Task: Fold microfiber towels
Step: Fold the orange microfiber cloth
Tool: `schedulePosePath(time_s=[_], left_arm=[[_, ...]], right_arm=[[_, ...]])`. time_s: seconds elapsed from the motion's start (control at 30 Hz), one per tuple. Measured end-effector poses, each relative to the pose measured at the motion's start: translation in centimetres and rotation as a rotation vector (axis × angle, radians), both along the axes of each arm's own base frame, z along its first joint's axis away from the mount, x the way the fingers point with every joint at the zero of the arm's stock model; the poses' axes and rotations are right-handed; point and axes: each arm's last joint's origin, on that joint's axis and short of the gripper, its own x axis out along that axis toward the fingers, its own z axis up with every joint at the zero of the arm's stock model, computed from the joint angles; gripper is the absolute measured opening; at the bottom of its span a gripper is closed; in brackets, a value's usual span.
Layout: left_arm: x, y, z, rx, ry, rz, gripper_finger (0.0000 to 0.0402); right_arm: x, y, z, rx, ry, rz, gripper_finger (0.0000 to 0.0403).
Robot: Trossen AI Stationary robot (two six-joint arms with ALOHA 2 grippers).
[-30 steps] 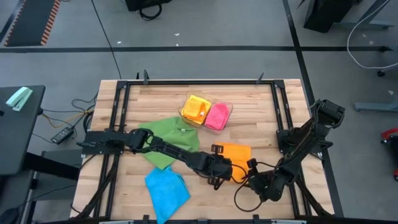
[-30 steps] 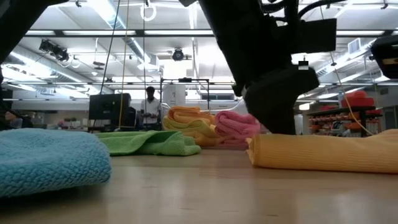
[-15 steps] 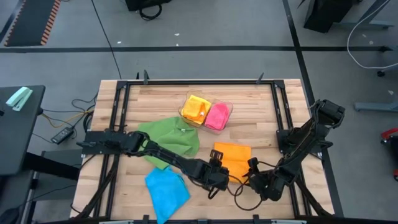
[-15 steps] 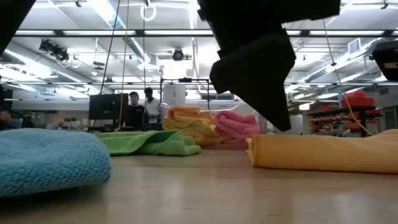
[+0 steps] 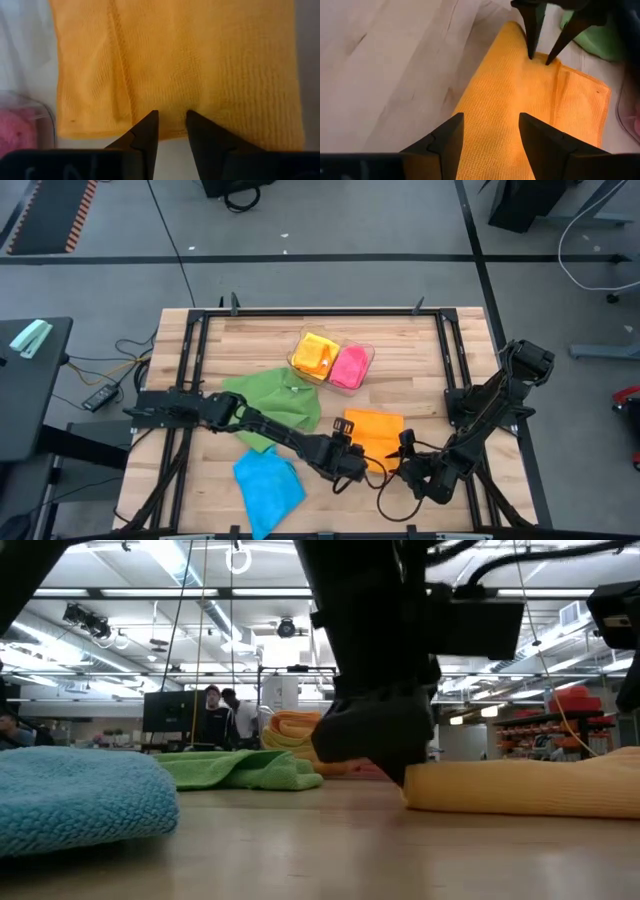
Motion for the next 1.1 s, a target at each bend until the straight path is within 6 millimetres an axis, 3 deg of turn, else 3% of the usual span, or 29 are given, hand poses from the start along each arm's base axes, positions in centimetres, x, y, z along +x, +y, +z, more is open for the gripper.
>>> schedulePosePath(time_s=[0.23,0.47,0.6,0.8,0.9,1.1], left_arm=[[0.3,-0.4,-0.4,-0.114,-0.02,0.027,0.0109],[0.4,-2.6,-0.1,-0.29,-0.078,0.005,0.0109],[0.4,-3.4,-0.1,-0.302,-0.101,-0.02,0.0109],[-0.1,-3.4,1.0,-0.306,-0.083,-0.029,0.0109],[-0.3,-3.3,2.4,-0.308,-0.098,-0.032,0.011],[-0.5,-3.0,4.2,-0.316,-0.137,-0.014,0.0112]], right_arm=[[-0.1,-0.1,-0.1,-0.006,0.012,-0.001,0.02],[-0.1,0.0,-0.1,0.021,0.036,0.004,0.02],[-0.2,0.1,-0.2,0.039,0.058,0.016,0.02],[-0.2,0.1,-0.2,0.04,0.06,0.017,0.02],[-0.3,0.0,0.0,0.071,0.058,-0.012,0.02],[-0.6,-1.2,2.1,0.162,0.029,-0.094,0.02]])
